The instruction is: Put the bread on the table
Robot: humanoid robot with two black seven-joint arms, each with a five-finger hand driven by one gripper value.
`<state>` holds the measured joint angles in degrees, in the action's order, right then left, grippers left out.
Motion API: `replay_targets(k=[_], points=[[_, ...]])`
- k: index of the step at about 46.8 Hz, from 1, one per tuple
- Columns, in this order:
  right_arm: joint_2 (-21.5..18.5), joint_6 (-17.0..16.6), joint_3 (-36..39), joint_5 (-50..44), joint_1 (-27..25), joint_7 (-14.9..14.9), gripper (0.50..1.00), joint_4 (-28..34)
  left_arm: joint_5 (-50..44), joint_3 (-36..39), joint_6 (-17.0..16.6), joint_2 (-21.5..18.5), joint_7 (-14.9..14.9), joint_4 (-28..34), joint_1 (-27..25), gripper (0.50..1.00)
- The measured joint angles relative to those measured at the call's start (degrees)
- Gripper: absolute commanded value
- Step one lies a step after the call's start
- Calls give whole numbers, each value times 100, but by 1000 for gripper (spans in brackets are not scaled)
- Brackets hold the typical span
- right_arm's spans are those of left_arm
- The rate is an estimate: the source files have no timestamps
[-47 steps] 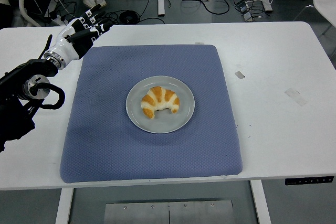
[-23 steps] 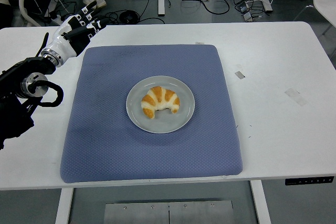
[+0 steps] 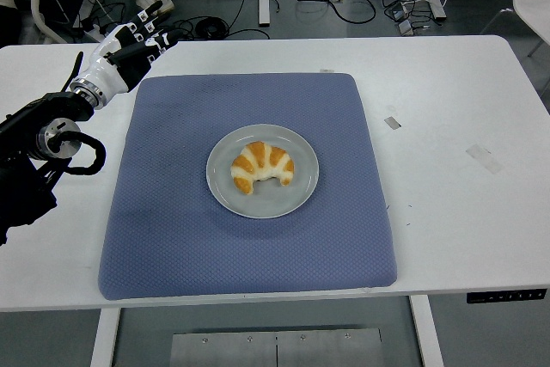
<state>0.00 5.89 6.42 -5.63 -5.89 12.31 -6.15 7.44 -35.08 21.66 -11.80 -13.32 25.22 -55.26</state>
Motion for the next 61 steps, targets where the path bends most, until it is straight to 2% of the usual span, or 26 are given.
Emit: replay_targets(k=[21, 30, 37, 42, 48, 56, 61], points=[[0, 0, 0, -1, 0, -1, 1000, 0, -76, -78, -43, -22, 27, 1, -162, 983], [0, 0, 0, -1, 0, 0, 1000, 0, 74, 39, 37, -29, -13, 123, -158, 980], [0, 0, 0, -1, 0, 0, 1000, 0, 187, 40, 18, -268, -16, 135, -163, 980], [0, 0, 0, -1, 0, 0, 1000, 0, 159, 48, -20, -266, -16, 139, -182, 981], [0, 0, 0, -3, 0, -1, 1000, 0, 149, 2, 92, -298, -16, 296, -160, 978], [0, 0, 0, -3, 0, -1, 1000, 0, 240, 96, -220, -277, -19, 405, -159, 978], [0, 0, 0, -1, 0, -1, 1000, -1, 308, 224, -293, -366, -22, 686, -150, 978]])
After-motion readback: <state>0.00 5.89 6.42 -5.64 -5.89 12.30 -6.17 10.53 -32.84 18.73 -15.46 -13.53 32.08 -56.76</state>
